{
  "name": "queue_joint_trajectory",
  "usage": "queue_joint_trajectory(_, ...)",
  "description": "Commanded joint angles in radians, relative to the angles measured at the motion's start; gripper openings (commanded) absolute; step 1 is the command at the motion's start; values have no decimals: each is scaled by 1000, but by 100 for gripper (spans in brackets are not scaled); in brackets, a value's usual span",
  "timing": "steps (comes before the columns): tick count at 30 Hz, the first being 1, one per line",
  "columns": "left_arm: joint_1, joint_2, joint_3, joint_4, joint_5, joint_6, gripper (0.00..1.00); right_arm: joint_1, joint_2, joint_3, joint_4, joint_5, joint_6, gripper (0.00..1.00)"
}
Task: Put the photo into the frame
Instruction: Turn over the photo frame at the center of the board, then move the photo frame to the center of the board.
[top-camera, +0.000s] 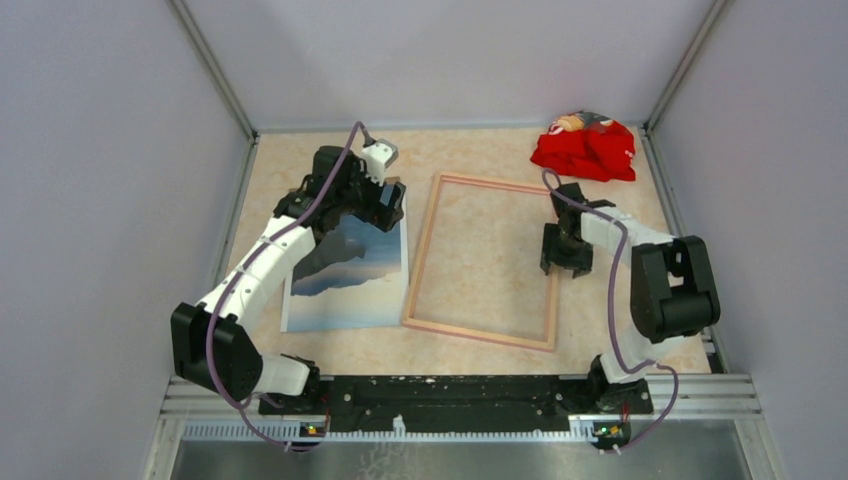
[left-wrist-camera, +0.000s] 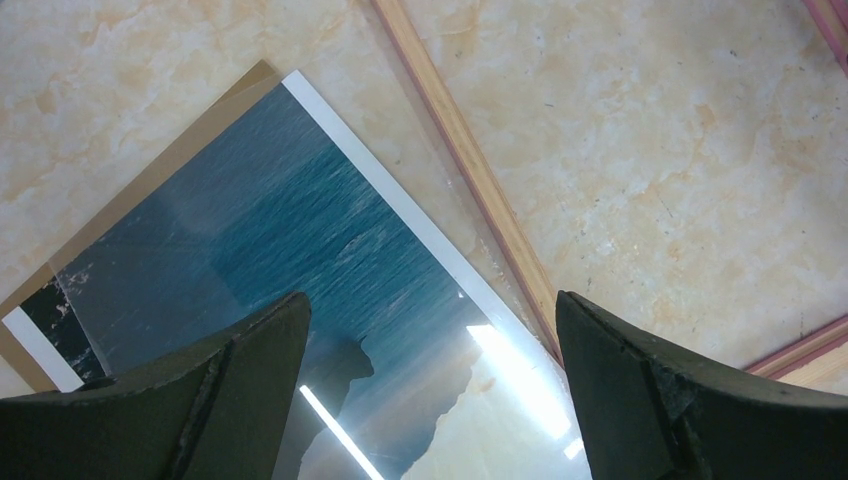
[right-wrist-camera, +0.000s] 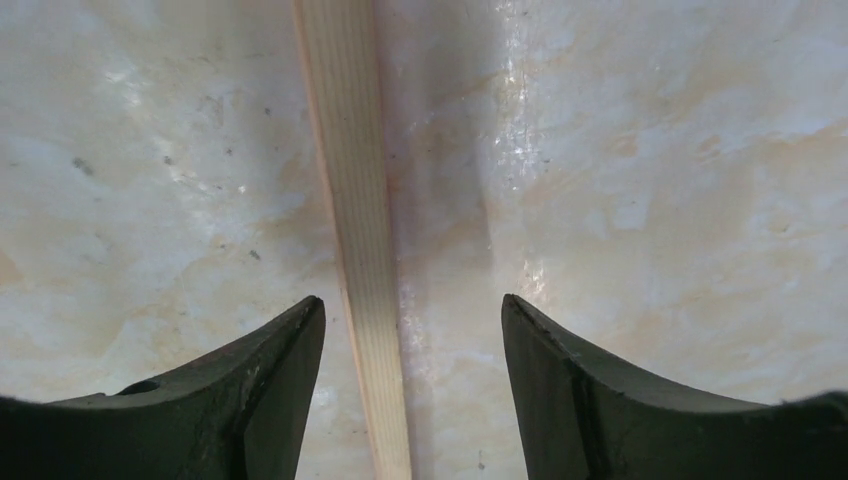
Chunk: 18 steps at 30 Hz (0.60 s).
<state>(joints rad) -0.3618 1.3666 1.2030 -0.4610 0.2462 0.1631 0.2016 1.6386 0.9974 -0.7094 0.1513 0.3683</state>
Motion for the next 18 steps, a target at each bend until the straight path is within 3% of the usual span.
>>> queue_joint_trajectory(1, -1, -4, 47, -20, 7, -4, 98, 64, -123, 121, -9, 54, 91, 66)
queue_joint_trajectory(5, 33, 17, 61, -33, 8, -6, 98, 223, -112, 215, 26, 70, 212, 70)
queue_joint_trajectory(9, 152, 54, 77, -38, 93, -17, 98, 397, 16, 313, 119, 46, 313, 79)
queue_joint_trajectory(13, 283, 106, 103, -62, 134, -4, 98, 537, 221, 495, 139, 54, 344, 79)
queue_joint_trajectory(18, 354, 119, 84, -78, 136, 31, 98, 617, 457, 721, 85, 69, 329, 75)
